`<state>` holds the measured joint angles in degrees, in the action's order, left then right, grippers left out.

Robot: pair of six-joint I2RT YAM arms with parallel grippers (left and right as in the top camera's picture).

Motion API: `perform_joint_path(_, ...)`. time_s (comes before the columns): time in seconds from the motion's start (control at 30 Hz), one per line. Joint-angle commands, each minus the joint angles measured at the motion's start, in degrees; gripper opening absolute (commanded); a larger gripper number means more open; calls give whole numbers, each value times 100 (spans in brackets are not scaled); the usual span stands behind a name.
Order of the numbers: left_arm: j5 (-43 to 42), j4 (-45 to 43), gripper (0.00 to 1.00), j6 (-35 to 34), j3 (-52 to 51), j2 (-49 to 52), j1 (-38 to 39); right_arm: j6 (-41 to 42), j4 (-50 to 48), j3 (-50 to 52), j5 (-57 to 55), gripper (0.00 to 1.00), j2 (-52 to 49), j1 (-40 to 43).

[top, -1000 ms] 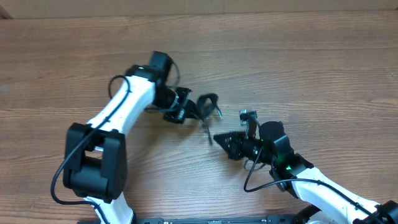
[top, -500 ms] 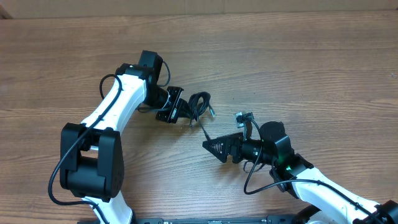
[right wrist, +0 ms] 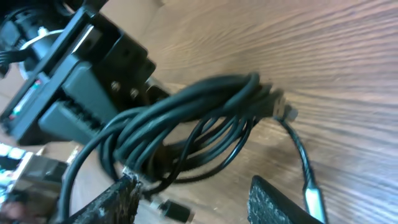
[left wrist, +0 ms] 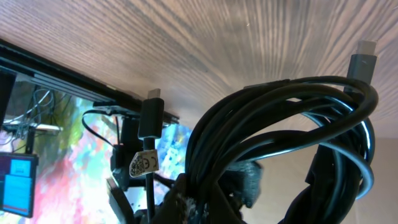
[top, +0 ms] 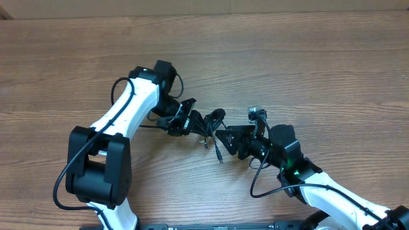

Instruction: Untangle cables

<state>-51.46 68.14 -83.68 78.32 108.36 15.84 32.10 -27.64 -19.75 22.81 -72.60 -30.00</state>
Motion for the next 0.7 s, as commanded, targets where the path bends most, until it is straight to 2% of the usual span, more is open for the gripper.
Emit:
perform_joint_path(0.0, -284, 24, 4, -105, 59, -164, 85, -221, -59, -11, -280, 53, -20, -7)
perform_joint_path(0.3, -291, 17, 5, -498, 59, -164, 92, -221, -57, -11, -219, 49, -17, -435)
perform_joint_path(0.67, -197, 20, 4, -509, 59, -162, 125, -221, -151, -11, -221, 49, -17, -697)
